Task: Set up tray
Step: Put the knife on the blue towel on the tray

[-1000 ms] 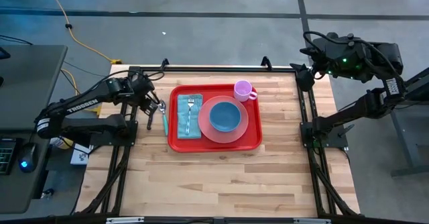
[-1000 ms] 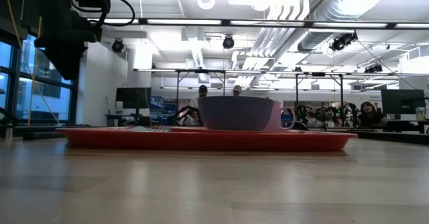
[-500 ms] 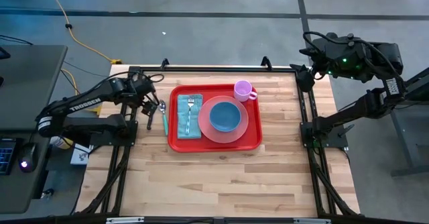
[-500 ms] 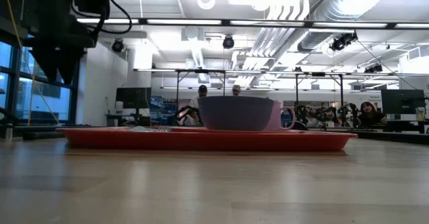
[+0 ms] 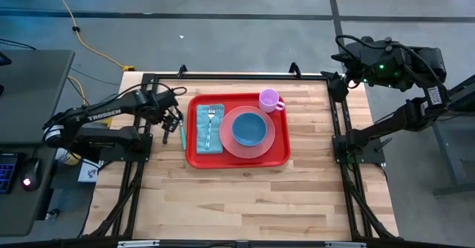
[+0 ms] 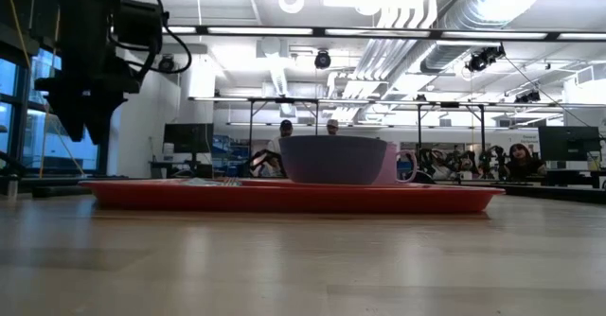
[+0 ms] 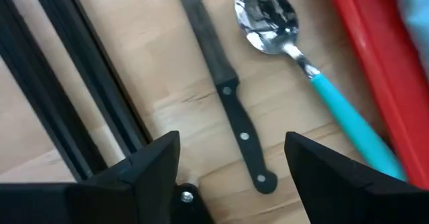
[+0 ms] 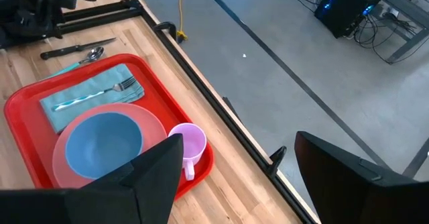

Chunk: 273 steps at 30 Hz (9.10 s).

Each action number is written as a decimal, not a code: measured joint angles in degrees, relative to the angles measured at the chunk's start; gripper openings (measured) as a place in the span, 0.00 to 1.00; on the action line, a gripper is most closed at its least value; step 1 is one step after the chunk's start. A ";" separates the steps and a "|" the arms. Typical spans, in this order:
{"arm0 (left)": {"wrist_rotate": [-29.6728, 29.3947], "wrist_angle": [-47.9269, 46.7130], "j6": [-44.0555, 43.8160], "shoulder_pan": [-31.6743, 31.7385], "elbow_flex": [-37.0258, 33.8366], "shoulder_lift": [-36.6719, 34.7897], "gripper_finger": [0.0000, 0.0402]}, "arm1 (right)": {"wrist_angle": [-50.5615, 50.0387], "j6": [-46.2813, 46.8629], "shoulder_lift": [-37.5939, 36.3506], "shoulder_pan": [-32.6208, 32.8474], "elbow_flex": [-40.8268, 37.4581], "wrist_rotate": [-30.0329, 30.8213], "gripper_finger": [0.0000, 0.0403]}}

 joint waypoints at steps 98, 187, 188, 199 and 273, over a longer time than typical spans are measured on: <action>2.11 16.81 -2.93 0.04 -17.94 -2.31 0.16 | 0.00 -0.42 0.06 -0.01 0.00 0.50 0.66; -6.30 -3.44 -1.24 -19.15 24.63 3.27 0.16 | 0.20 1.87 0.06 -0.01 0.00 -0.42 0.66; -6.62 -3.69 -0.90 -19.15 24.63 4.08 0.16 | 0.20 1.96 0.06 0.00 0.00 -0.79 0.66; -7.64 -2.63 4.42 -19.23 24.61 6.74 0.16 | 2.01 2.74 0.03 0.01 0.00 -0.94 0.66; -0.74 23.08 -49.37 -27.15 13.00 33.44 0.16 | 2.29 -25.20 -17.34 0.00 0.02 -13.66 0.66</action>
